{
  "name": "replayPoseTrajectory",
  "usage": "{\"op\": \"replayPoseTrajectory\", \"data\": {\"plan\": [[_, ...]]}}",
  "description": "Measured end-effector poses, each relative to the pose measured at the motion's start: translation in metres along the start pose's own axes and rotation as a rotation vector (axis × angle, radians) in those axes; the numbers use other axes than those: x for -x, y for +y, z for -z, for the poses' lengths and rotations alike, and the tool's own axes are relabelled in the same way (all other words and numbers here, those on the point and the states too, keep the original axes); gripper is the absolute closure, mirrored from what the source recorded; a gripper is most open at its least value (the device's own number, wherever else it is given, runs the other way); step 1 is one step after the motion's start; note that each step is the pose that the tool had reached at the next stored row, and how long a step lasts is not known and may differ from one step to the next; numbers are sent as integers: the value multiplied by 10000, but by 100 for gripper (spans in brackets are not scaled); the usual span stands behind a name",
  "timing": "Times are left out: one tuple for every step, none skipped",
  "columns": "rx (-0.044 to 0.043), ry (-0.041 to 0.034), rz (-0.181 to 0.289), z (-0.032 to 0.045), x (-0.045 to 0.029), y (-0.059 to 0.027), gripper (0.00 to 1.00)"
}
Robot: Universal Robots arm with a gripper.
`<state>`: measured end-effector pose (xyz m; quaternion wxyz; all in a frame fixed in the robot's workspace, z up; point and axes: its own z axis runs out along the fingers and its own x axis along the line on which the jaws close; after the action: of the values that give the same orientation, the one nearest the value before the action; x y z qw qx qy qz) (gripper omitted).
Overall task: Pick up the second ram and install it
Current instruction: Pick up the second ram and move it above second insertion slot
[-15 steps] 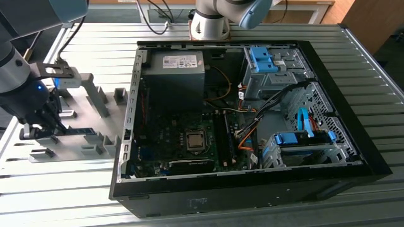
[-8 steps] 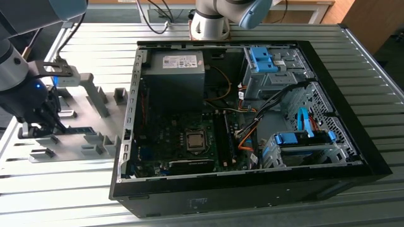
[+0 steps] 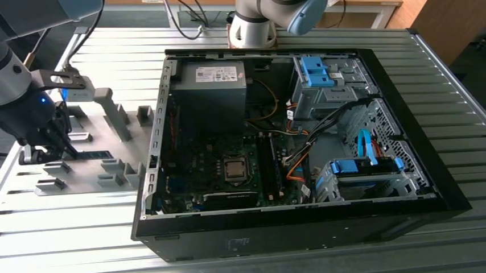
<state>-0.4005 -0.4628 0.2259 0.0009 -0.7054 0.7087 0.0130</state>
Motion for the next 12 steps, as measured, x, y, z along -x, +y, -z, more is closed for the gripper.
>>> {"op": "replayPoseTrajectory", "data": {"plan": [[0, 0, 0, 6, 0, 0, 86], [0, 0, 0, 13, 0, 0, 86], [-1, 0, 0, 20, 0, 0, 86], [0, 0, 0, 28, 0, 0, 86], [0, 0, 0, 36, 1, 1, 86], [0, 0, 0, 45, 1, 1, 86], [0, 0, 0, 55, 1, 1, 86], [0, 0, 0, 64, 1, 1, 86], [-1, 0, 0, 73, 1, 1, 86], [0, 0, 0, 82, 1, 1, 86], [0, 0, 0, 92, 2, 2, 86], [0, -1, 0, 99, 2, 2, 86]]}}
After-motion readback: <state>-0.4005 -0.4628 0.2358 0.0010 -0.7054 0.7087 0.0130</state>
